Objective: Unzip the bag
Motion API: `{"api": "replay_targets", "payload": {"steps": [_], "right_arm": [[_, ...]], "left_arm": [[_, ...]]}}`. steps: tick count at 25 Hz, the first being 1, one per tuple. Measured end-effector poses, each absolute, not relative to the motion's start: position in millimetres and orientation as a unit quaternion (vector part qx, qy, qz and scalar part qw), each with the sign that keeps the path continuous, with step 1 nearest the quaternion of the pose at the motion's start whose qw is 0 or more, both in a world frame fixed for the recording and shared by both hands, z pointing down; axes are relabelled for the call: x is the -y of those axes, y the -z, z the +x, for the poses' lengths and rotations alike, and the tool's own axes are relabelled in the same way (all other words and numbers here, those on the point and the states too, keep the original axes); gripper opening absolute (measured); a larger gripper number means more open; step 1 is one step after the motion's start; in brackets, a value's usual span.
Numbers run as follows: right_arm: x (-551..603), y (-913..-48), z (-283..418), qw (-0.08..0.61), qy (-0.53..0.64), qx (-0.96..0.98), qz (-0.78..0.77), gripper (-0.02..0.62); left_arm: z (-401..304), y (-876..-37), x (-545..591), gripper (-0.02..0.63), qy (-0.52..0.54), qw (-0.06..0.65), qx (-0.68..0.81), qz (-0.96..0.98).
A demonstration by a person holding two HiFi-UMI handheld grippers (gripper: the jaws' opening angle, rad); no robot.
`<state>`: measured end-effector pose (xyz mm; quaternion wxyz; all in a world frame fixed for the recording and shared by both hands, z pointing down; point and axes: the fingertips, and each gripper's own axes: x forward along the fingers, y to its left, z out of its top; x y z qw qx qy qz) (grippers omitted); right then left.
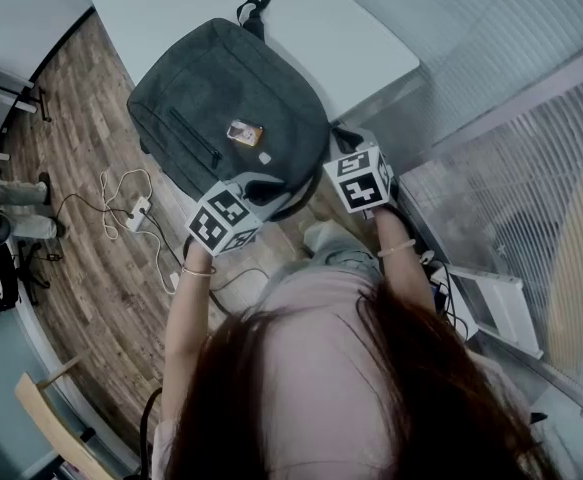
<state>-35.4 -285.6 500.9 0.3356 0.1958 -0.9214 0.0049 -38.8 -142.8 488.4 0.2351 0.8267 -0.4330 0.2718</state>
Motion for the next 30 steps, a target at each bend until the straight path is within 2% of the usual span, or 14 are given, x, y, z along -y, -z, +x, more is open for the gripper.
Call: {"api": "replay_targets", "payload": {"steps": [30], "right_arm": [[324.2,-496.6,-68.0,0.353,0.058,0.922,0.145,0.015]], "left_arm": [[-36.7,-492.6,143.5,0.044,-0.271,0.243,0.415,0.834]]}}
